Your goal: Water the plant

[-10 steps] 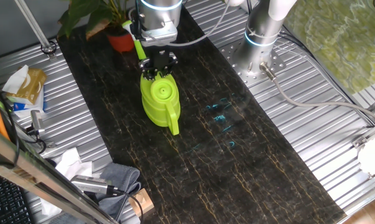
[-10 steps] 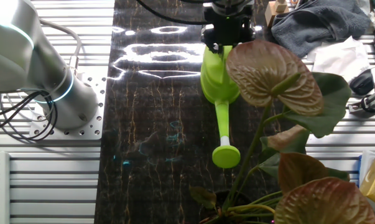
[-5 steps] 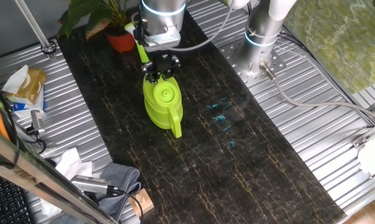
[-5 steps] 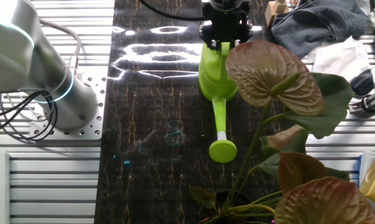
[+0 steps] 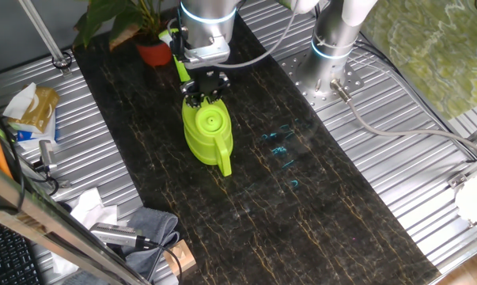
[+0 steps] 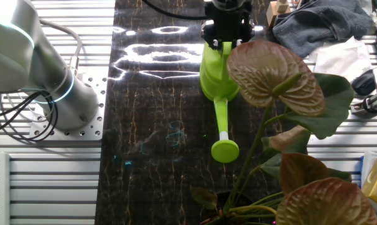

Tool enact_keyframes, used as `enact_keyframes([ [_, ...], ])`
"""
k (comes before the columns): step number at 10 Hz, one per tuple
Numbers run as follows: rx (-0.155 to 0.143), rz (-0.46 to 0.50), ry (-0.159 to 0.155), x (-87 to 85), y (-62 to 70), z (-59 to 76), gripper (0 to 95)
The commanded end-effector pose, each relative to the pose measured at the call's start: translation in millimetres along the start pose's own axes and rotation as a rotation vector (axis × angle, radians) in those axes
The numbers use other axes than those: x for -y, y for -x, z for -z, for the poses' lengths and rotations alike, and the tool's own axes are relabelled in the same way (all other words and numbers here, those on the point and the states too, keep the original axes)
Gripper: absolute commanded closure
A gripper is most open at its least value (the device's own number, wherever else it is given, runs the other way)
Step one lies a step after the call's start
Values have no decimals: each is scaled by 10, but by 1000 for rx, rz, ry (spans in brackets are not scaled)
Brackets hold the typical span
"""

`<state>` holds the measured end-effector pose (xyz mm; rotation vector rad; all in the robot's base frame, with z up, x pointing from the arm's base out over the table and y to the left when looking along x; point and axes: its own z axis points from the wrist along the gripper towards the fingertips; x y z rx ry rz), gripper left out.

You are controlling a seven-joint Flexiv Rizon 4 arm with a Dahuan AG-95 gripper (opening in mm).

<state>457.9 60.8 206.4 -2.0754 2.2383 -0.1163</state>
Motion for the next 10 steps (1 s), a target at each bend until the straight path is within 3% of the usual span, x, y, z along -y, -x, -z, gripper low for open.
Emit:
enact_keyframes([
  [1,-7,1,8,2,-1,-6,950],
  [6,-10,3,12,33,21,-48,950],
  [10,-7,-2,11,61,16,-169,950],
])
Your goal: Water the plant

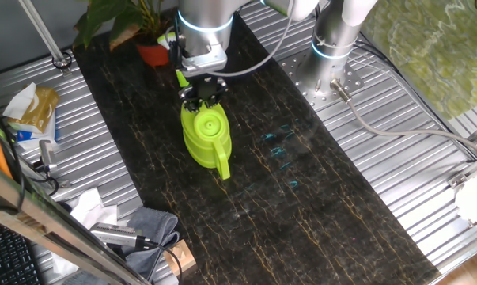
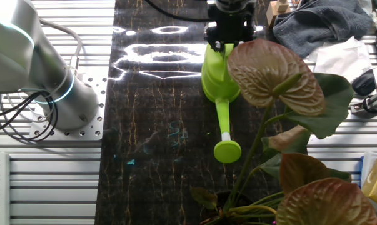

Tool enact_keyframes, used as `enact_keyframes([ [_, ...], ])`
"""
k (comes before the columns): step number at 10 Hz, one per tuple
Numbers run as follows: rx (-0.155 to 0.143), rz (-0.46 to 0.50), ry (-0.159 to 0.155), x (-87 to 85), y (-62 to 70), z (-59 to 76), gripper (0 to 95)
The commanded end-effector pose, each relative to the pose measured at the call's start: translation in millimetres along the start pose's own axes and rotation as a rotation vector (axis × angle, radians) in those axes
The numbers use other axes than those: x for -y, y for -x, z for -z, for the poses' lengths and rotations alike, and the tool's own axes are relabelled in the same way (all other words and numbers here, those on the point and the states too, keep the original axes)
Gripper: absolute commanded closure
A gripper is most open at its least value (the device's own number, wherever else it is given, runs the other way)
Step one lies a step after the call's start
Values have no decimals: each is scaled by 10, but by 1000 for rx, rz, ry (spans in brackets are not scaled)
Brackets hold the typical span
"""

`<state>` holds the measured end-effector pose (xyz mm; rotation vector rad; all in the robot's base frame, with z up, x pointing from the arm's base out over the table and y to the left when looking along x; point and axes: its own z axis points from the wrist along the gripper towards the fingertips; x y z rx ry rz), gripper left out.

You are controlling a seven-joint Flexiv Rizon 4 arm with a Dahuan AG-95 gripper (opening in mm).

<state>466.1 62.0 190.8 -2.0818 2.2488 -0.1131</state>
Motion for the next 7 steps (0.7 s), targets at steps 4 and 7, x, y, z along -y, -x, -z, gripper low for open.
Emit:
enact_keyframes([
  [4,-1,-15,-1,27,-2,-167,950],
  [7,1,-27,-5,44,1,-307,950],
])
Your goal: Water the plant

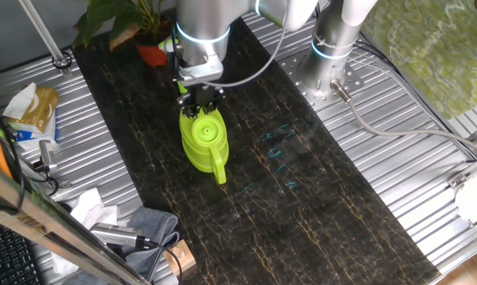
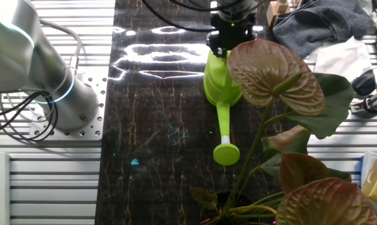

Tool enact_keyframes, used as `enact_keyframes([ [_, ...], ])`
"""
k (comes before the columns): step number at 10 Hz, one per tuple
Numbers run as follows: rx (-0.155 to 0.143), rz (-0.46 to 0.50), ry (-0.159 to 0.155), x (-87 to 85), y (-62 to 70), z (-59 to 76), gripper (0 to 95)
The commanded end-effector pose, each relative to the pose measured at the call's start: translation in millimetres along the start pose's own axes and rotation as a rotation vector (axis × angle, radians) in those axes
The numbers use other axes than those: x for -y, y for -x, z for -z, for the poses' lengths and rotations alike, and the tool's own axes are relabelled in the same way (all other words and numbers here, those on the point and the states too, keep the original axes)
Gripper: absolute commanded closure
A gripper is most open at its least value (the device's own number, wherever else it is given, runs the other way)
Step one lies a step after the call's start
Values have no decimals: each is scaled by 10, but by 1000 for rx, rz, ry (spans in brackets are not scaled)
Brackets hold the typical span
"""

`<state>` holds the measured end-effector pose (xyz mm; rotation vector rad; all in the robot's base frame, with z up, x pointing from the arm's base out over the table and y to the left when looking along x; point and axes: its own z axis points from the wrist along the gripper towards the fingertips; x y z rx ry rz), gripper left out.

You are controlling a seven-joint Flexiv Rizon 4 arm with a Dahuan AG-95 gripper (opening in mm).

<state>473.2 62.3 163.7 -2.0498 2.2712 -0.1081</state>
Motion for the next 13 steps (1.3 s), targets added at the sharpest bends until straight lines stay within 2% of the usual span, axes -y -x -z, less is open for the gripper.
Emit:
enact_keyframes([
  [1,-3,-1,-5,4,-7,-54,950],
  [6,-9,-11,-5,6,-8,-118,950],
  [9,1,-34,-5,6,-8,-123,950],
  [10,3,-32,-4,6,-8,-123,570],
  [11,8,-30,-4,8,-6,-120,380],
  [12,10,-28,-4,9,-4,-119,380],
  [13,14,-25,-3,10,-3,-117,190],
])
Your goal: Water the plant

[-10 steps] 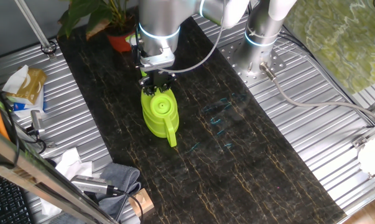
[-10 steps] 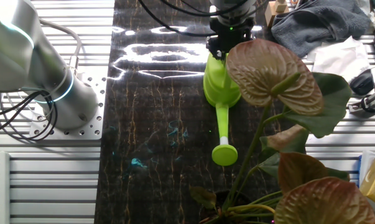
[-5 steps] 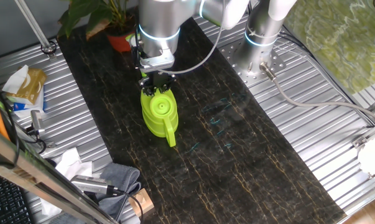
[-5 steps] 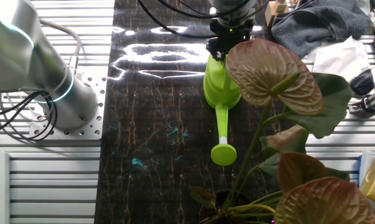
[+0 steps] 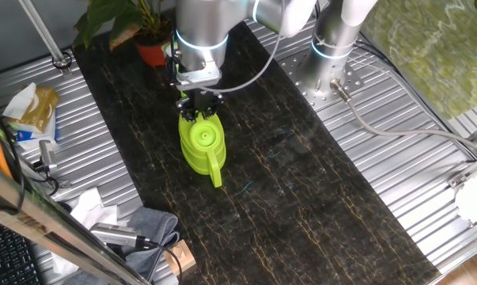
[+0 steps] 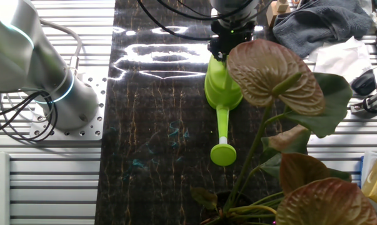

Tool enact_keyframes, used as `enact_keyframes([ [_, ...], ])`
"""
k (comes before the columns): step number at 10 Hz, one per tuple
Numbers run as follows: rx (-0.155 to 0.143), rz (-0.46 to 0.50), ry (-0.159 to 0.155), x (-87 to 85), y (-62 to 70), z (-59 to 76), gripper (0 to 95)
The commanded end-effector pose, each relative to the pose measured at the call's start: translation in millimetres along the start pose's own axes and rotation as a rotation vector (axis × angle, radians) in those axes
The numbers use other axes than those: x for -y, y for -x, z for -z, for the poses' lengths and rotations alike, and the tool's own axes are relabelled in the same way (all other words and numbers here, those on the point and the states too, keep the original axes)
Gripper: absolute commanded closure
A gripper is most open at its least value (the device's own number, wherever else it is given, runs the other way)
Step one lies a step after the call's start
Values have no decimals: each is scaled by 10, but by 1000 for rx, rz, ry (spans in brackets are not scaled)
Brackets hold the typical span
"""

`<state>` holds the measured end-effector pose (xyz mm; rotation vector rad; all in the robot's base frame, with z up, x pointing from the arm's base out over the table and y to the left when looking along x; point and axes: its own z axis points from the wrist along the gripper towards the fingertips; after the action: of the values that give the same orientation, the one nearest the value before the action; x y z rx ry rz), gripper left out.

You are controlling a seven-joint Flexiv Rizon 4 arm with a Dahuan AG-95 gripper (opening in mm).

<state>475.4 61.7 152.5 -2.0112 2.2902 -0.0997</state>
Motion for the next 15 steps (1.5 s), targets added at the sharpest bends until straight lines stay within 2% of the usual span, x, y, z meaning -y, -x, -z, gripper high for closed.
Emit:
enact_keyframes([
  [1,8,2,4,1,3,-1,190],
  [2,12,-3,6,1,4,15,0],
  [4,22,-21,13,0,9,88,0],
  [5,22,-33,19,2,22,178,0],
  [6,8,-51,19,-7,40,324,0],
  [7,-13,-71,15,-26,47,438,190],
  [8,-25,-89,14,-49,57,550,190],
  [15,-25,-89,14,-49,57,550,190],
])
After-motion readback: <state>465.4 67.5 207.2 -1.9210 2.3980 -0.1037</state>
